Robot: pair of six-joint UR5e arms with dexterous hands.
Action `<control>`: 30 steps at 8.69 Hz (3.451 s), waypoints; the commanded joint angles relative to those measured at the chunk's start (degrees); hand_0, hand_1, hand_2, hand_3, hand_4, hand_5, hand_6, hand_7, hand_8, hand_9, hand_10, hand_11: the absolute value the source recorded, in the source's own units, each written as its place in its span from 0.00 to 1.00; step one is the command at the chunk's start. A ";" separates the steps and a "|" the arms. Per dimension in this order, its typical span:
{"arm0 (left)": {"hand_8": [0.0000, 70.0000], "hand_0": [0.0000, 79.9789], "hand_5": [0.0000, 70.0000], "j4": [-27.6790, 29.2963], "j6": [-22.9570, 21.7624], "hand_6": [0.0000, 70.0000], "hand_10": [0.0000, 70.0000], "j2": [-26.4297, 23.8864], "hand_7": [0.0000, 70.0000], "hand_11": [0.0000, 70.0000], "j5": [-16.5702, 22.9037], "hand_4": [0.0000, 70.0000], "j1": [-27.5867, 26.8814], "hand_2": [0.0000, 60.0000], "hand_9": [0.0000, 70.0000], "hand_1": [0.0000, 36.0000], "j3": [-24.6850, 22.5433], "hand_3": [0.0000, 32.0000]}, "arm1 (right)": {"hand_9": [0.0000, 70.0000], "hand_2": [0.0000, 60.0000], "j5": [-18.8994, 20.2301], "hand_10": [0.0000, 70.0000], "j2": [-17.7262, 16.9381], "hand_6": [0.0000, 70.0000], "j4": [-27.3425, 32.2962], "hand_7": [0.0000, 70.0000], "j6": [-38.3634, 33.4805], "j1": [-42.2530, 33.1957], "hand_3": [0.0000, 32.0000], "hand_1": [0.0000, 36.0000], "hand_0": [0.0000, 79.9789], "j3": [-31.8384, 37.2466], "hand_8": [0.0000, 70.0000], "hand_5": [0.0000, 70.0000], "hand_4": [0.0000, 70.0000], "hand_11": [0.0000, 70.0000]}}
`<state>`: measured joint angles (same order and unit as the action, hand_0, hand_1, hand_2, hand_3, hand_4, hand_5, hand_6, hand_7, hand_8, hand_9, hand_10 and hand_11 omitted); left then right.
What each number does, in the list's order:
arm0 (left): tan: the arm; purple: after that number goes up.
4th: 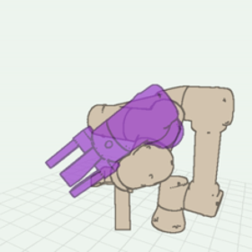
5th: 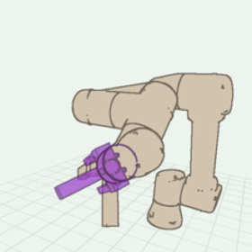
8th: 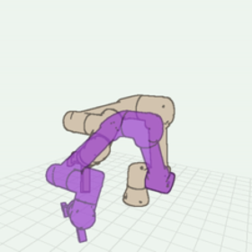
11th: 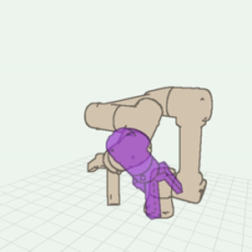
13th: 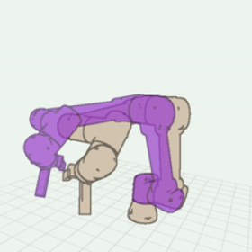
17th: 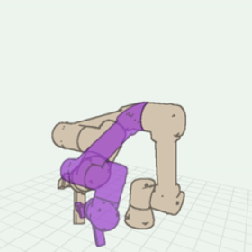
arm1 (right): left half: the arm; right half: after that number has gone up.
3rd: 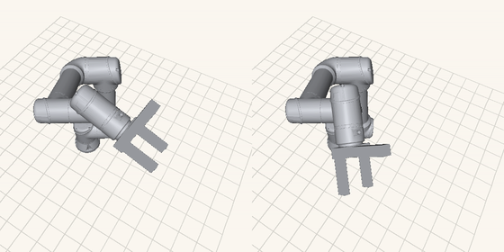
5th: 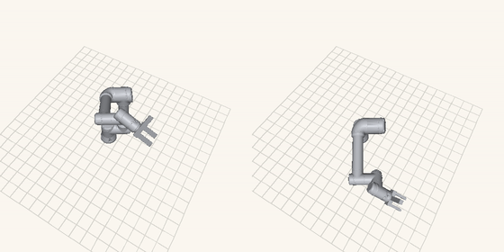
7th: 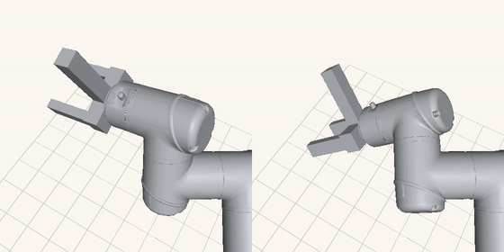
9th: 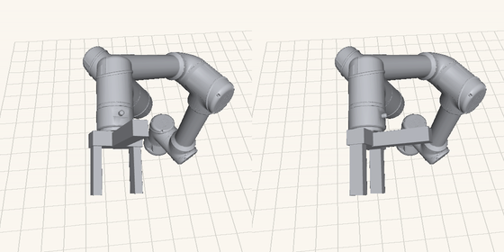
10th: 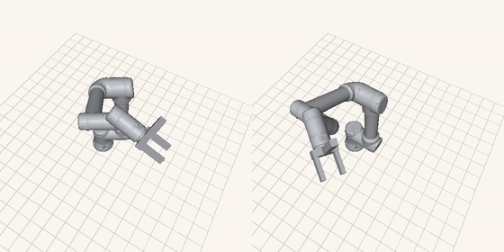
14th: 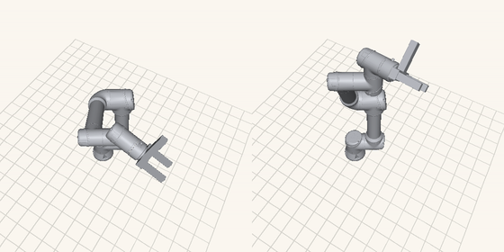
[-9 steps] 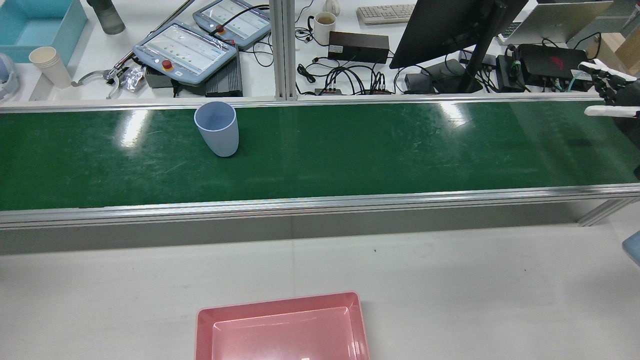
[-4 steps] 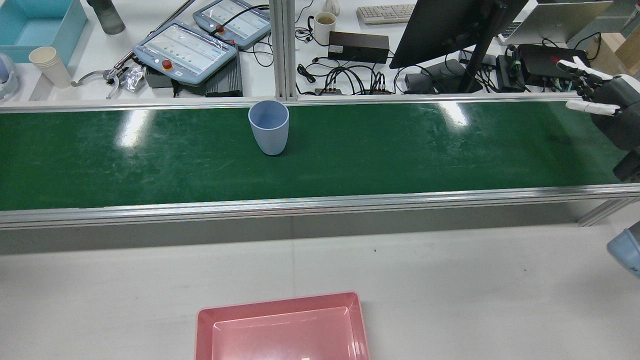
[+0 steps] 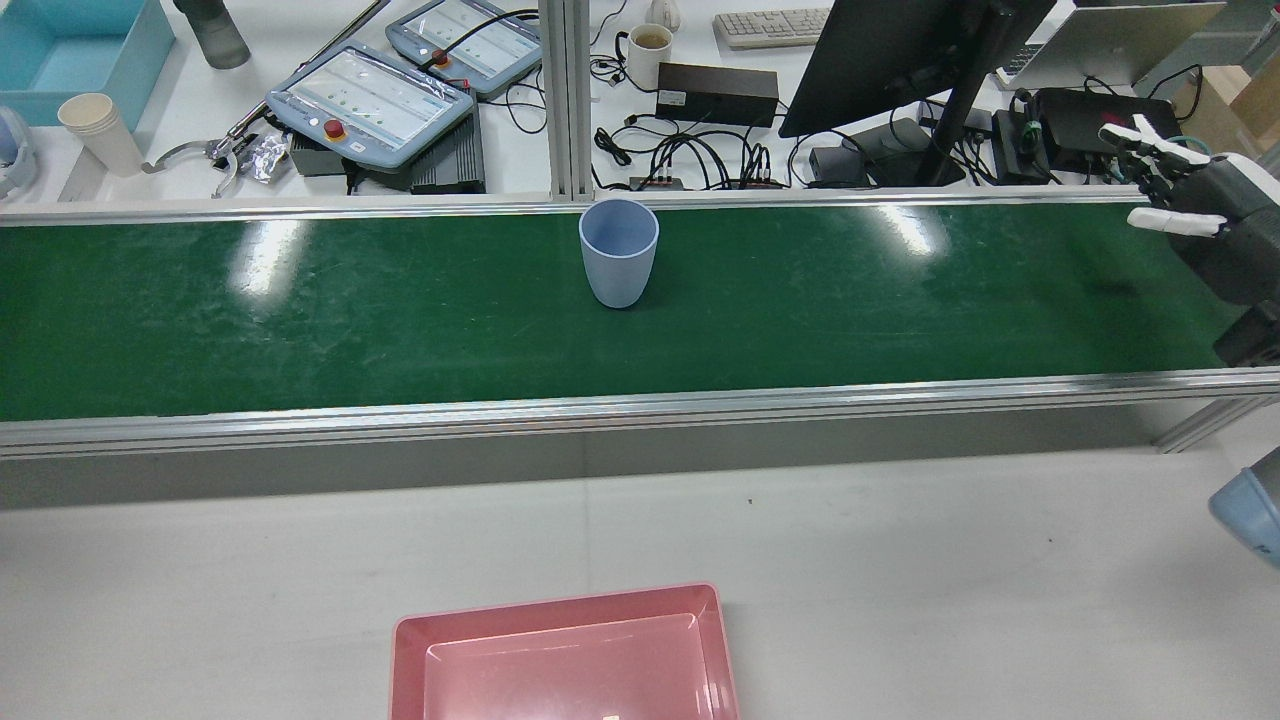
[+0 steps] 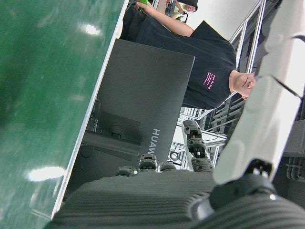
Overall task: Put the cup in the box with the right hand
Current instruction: 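Move the right hand toward the approaching blue cup on the belt, then close the right hand around the blue cup on the belt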
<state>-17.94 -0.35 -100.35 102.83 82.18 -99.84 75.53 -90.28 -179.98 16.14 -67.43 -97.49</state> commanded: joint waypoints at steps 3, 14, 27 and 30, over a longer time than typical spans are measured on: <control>0.00 0.00 0.00 0.01 0.00 0.00 0.00 -0.02 0.00 0.00 0.00 0.00 0.00 0.00 0.00 0.00 0.00 0.00 | 0.06 0.17 -1.34 0.00 -0.78 0.00 2.88 0.00 0.12 0.11 0.00 0.47 0.59 0.11 0.06 0.08 0.00 0.00; 0.00 0.00 0.00 -0.08 0.00 0.00 0.00 -0.02 0.00 0.00 0.00 0.00 0.00 0.00 0.00 0.00 0.00 0.00 | 0.05 0.20 -2.40 0.00 -0.78 0.01 2.79 0.00 0.30 5.90 0.00 0.46 0.58 -0.60 0.06 0.07 0.00 0.00; 0.00 0.00 0.00 0.01 0.00 0.00 0.00 0.07 0.00 0.00 0.00 0.00 0.00 0.00 0.00 0.00 0.00 0.00 | 1.00 1.00 -3.54 0.68 -0.51 0.56 2.62 1.00 0.30 7.75 0.00 0.73 0.51 -1.47 0.90 0.22 0.07 0.97; 0.00 0.00 0.00 0.01 0.00 0.00 0.00 -0.02 0.00 0.00 0.00 0.00 0.00 0.00 0.00 0.00 0.00 0.00 | 1.00 1.00 -3.37 0.72 -0.78 0.61 0.78 1.00 0.65 6.27 0.00 0.84 0.53 -8.91 0.98 0.25 0.01 1.00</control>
<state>-17.93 -0.35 -100.35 102.83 82.18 -99.84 72.11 -90.86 -177.67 16.43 -60.01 -100.70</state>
